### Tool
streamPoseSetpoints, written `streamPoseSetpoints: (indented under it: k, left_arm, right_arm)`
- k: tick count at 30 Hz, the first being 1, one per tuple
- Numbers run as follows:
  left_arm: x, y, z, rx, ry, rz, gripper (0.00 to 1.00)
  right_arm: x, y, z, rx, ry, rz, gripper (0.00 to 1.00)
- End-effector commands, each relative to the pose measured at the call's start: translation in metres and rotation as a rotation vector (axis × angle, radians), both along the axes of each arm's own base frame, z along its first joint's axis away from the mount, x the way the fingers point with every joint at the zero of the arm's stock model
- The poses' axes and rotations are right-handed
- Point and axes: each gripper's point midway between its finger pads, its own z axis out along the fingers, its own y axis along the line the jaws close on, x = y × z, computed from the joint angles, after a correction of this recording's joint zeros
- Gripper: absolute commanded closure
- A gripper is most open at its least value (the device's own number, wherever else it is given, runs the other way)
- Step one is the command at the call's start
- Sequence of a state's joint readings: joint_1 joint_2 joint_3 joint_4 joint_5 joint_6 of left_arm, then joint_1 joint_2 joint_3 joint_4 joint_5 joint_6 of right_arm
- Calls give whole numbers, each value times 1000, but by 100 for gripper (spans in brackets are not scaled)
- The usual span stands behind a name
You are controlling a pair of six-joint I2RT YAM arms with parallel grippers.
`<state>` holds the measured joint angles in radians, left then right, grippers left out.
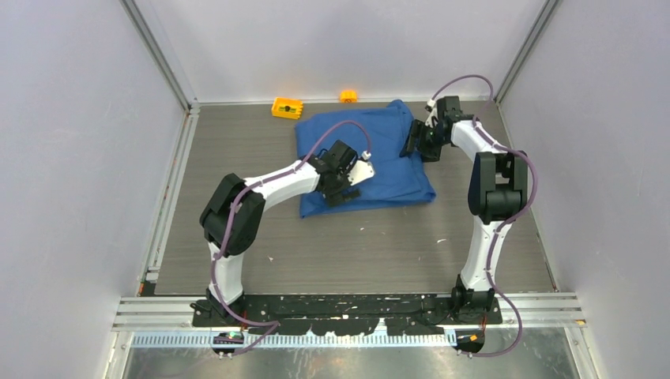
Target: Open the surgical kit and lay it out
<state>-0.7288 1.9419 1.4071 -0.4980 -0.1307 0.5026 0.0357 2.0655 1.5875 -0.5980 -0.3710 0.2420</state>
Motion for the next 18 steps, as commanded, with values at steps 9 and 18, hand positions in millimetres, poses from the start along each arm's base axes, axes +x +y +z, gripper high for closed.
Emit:
streamPoseSetpoints:
  k: [9, 18]
  left_arm:
    - [40, 62, 0, 97, -6, 184, 10]
    - [53, 58, 2, 81, 17, 199, 10]
  right_arm:
    - [9, 46, 5, 148, -13, 3, 34]
    - [16, 35, 21, 88, -66, 2, 28]
